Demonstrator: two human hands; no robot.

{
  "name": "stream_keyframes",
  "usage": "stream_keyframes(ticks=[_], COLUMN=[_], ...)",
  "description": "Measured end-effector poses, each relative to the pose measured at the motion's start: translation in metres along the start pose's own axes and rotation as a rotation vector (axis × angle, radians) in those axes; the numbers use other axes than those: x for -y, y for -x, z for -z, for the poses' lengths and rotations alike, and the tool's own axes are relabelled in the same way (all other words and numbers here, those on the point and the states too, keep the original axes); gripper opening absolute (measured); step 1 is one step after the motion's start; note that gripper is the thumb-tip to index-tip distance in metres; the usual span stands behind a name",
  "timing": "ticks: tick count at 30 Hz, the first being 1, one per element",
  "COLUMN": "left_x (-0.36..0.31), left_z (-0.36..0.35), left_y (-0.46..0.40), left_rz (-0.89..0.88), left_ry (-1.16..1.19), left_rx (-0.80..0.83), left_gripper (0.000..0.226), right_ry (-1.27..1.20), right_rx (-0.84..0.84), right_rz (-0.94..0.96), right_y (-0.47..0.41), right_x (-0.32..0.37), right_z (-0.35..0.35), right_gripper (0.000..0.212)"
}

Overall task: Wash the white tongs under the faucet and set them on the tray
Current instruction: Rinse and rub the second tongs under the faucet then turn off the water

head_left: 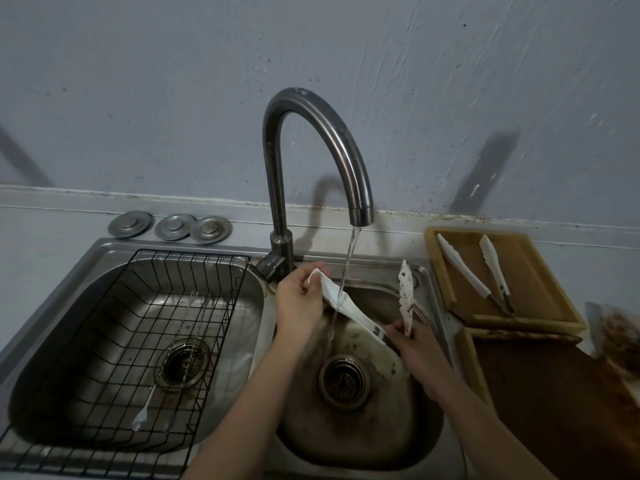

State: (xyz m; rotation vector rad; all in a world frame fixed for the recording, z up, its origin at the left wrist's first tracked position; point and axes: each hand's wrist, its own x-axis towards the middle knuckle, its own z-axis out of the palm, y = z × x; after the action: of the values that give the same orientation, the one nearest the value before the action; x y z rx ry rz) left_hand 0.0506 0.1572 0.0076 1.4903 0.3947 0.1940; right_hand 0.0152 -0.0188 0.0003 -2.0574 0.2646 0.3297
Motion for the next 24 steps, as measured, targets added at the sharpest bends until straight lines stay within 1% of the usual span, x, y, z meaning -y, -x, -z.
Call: stream_keyframes(ticks=[3,5,7,9,11,13,15,16,19,21,24], left_x=[0.003,0.007,0.012,0.021,0.033,0.045,0.052,0.054,0.05,0.045,0.043], left_z=[0.005,0.005,0.004,0.001,0.002,0.004,0.007,0.007,0.006,0.005,0.007], left_y=[-0.001,0.002,0.007,0.012,0.016,0.026,0.038,0.043,0.05,0.05,0.045], left_rz=[0.019,0.065,0.113,0.164,0.278,0.434,0.515,0.519,0.429,0.381,0.358], left_ry=[0.033,0.137,0.236,0.306,0.41,0.523,0.585,0.604,0.631,0.616,0.664], left_rx=[-0.05,-0.08,-0.099,-0.088,-0.069,-0.061,-0.001,0.046,0.186,0.222,0.228], left_gripper=[0.029,0.032,0.04,0.045,0.038,0.034,0.043,0.046,0.04,0.049,0.062], right_ry=[0.071,0.102,0.105,0.146,0.223,0.355,0.496,0.539,0.657,0.693,0.649], right_rx=[0.017,0.038,0.051,0.059,0.085,0.144,0.179,0.166,0.086,0.076,0.118], right_rz=[0.058,0.091,0.114,0.138,0.157,0.159,0.154,0.164,0.229,0.259,0.277], right_y=[-0.001,-0.001,-0.001,0.001,0.004,0.008,0.01,0.012,0.015,0.016,0.016], right_x=[0.003,0.002,0.001,0.001,0.001,0.001,0.003,0.004,0.014,0.023,0.036], right_z=[-0.006,-0.01,-0.015,-0.017,-0.017,-0.015,-0.016,-0.018,-0.027,-0.033,-0.037], right_gripper=[0.024,0.024,0.023,0.018,0.015,0.02,0.031,0.034,0.035,0.033,0.028])
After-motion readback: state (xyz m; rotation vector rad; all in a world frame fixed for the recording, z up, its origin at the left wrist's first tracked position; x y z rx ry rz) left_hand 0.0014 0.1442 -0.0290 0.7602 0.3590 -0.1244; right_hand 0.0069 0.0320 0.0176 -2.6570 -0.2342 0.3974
